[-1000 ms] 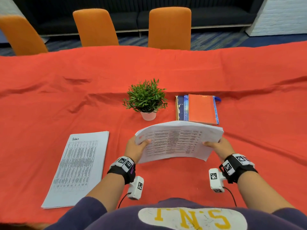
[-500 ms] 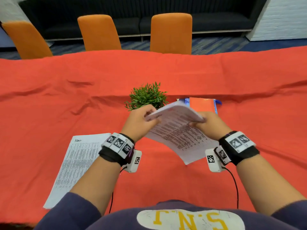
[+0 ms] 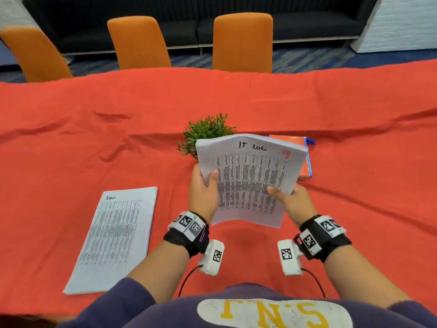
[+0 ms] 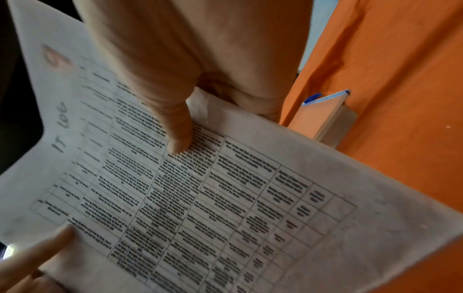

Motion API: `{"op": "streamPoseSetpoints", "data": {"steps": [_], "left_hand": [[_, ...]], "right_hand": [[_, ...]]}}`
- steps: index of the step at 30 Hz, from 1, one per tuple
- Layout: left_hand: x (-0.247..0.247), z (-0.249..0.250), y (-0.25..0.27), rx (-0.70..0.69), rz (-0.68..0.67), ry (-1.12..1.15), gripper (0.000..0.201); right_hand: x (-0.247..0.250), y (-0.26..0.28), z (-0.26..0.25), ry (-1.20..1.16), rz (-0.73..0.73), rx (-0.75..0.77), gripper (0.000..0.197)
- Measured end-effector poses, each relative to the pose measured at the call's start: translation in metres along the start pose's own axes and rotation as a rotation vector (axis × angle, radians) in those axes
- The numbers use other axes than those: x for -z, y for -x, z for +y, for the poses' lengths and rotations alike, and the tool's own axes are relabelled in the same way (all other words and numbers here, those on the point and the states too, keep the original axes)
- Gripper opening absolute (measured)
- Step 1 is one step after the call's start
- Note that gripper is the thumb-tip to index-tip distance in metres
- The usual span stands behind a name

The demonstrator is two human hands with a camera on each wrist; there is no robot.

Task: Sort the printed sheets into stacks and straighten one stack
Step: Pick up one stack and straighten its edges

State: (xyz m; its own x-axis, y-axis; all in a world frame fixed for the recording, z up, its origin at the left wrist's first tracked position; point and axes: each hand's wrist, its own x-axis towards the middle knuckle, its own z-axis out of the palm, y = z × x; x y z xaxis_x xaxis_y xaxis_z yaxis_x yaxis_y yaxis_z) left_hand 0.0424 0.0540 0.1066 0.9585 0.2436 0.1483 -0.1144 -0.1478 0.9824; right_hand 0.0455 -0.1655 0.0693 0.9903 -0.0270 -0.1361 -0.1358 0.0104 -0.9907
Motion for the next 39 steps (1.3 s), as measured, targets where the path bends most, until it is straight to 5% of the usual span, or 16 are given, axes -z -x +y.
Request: {"op": "streamPoseSetpoints", "data": {"steps": [8,27,34,39], "left_hand": [[-0.002,-0.026,0.019,0.094,-0.007,0.014,0.024],[-0.001,-0.042,0.048,0.226,0.054,0.15,0.039],[-0.006,-0.043,0.045,0.234,0.125,0.178,0.029],[-0.009,-0.044,0.044,0.215,0.153,0.14,0.036]], "right_hand": [[-0.006,0.004,0.03,0.023,-0.036,-0.123,0.023],[0.015,0.008,0.045,0.15,-0.231,-0.081,0.025],[0.019,0.002,0.048,0.278,-0.348,-0.076,0.021],[0.018,0.003,0.049,0.35,-0.308,-0.043,0.016]]}}
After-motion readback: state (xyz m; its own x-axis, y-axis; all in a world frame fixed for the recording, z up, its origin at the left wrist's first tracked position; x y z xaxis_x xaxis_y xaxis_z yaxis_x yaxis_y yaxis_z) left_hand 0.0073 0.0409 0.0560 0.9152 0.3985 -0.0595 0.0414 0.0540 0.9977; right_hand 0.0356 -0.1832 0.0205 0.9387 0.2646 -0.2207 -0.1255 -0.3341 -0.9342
